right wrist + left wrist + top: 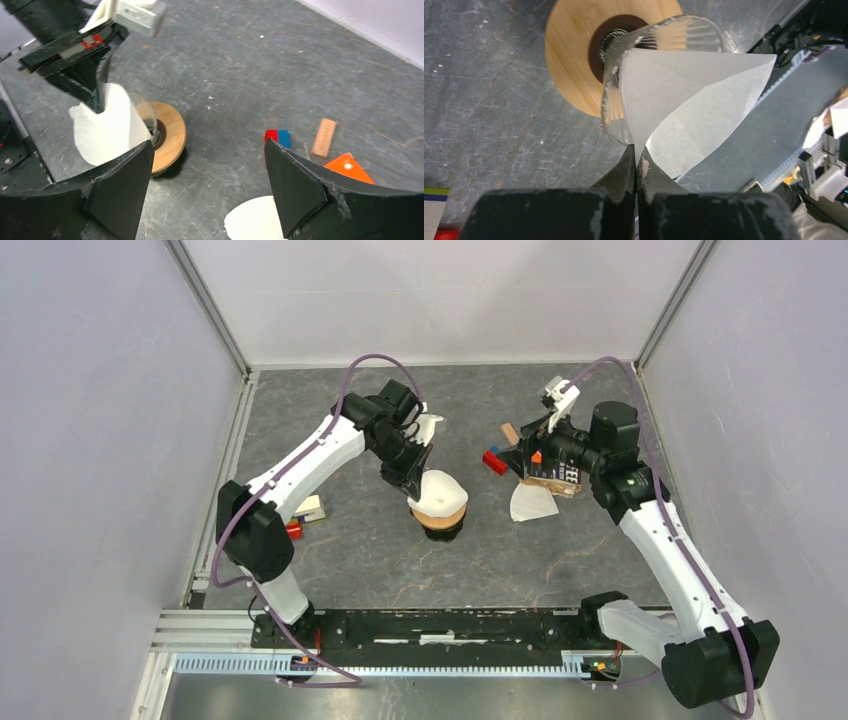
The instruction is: Place the coffee filter in the dripper
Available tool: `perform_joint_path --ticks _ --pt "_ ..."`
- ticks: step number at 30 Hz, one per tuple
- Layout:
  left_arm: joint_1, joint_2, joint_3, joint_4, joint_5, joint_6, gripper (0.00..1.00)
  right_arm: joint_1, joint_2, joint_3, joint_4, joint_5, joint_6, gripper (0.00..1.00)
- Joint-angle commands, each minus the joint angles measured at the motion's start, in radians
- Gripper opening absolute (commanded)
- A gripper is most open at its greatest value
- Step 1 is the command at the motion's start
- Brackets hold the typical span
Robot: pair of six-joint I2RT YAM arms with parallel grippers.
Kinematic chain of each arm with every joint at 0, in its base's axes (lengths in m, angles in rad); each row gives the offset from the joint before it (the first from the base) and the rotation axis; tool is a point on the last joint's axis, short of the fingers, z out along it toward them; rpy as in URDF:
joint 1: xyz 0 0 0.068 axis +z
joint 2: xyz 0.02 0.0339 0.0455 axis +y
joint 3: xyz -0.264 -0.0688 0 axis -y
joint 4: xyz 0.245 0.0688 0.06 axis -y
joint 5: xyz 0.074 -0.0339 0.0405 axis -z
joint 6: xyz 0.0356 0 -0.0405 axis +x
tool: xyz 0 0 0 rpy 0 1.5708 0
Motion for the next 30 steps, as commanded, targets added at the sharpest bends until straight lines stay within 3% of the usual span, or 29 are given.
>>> perform_joint_path --ticks 1,11,30 --pt "-0.006 -0.081 -0.062 0.116 -0.045 0.016 0.02 0.059 0.004 -0.032 0.062 -0.047 -0.043 0.88" --pt "-0.023 -0.079 -0.077 0.16 -0.075 0.01 0.11 0.204 0.032 -0.073 0.058 -0.03 -0.153 0.87" --pt "-0.028 -0.097 -0.053 0.155 -0.109 0.015 0.32 0.35 0.183 -0.078 0.102 0.054 -0.173 0.82"
